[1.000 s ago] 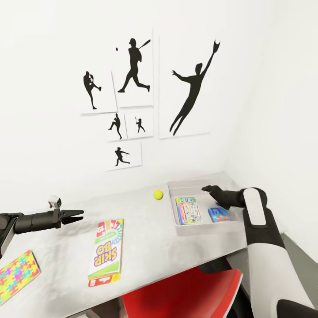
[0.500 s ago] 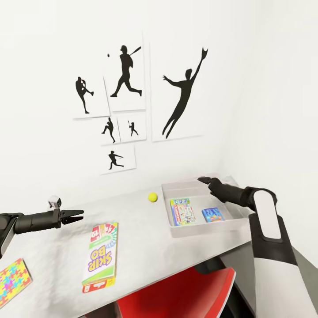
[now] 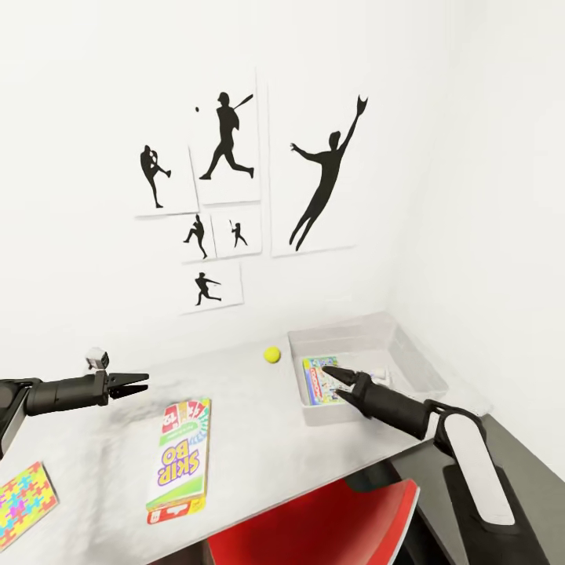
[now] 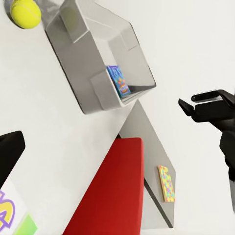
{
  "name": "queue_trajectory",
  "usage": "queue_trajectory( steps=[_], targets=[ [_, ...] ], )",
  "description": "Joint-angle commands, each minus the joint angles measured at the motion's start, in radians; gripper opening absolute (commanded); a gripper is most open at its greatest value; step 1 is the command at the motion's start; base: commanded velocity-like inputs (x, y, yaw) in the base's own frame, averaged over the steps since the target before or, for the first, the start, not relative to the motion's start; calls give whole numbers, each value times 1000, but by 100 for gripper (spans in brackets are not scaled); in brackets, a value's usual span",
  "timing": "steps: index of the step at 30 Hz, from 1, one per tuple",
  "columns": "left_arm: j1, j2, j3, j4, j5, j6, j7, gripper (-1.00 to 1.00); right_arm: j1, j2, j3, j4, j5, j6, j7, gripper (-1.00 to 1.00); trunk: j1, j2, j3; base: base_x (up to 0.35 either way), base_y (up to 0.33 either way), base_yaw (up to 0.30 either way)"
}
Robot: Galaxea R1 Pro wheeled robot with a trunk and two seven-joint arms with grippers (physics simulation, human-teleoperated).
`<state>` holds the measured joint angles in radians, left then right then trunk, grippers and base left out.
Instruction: Put all the toys in the child's room - the three board games (two on the bed and one on the table), the two jigsaw puzzles on the table, and the tennis ball on the table - inside the toy box on the table in the child's room.
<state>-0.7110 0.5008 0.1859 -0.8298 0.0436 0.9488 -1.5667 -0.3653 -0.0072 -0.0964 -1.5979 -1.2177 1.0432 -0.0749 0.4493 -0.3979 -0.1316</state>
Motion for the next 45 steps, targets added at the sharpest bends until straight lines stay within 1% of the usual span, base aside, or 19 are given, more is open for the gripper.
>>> queue_trajectory(
  steps=[1,4,7,10,11,13,17,23,27,30,33,36,45],
  targets=[
    [-1,0,0,0,-1,11,-4,100,10,-1,-2,-1,-8,4,5,100,1,-2,-2,0,0,23],
    [-1,1,0,0,0,11,-4,100,48,-15,-8,-2,-8,2,57,100,1,-2,-1,0,0,11],
    [-1,1,-1,0,1,11,-4,100,65,-24,-7,-2,-7,-3,76,100,1,-2,0,0,0,5],
    [-1,1,-1,0,1,11,-4,100,89,-28,-7,-2,-6,-20,84,100,1,-2,0,0,0,2],
    [-1,1,0,0,1,11,-4,100,113,-29,-2,-2,-5,-37,87,100,1,-2,0,0,0,0],
    [-1,1,0,0,1,11,-4,100,128,-29,3,-2,-3,-48,88,100,1,-2,0,0,0,0],
    [-1,1,0,0,1,11,-4,100,149,-30,22,-2,22,-62,90,100,1,-2,0,0,0,0],
    [-1,0,1,0,1,11,-4,100,155,-31,20,-2,34,-67,93,100,1,-2,0,0,0,0],
    [-1,0,0,0,0,11,-4,100,156,-30,-2,-2,36,-67,104,100,1,-2,0,0,0,-1],
    [-1,0,0,0,1,11,-4,100,157,-29,-22,-2,38,-70,138,100,1,-2,3,0,0,-31],
    [-1,-1,1,0,1,11,-4,100,157,-29,-29,-2,42,-72,164,100,1,-2,6,0,0,-15],
    [-1,-1,1,0,1,11,-4,100,157,-31,-32,-1,44,-72,176,100,1,-2,7,0,0,-5],
    [-1,-1,2,0,1,10,-4,100,157,-31,-31,-1,44,-72,179,100,1,-2,8,0,0,0]
  ],
)
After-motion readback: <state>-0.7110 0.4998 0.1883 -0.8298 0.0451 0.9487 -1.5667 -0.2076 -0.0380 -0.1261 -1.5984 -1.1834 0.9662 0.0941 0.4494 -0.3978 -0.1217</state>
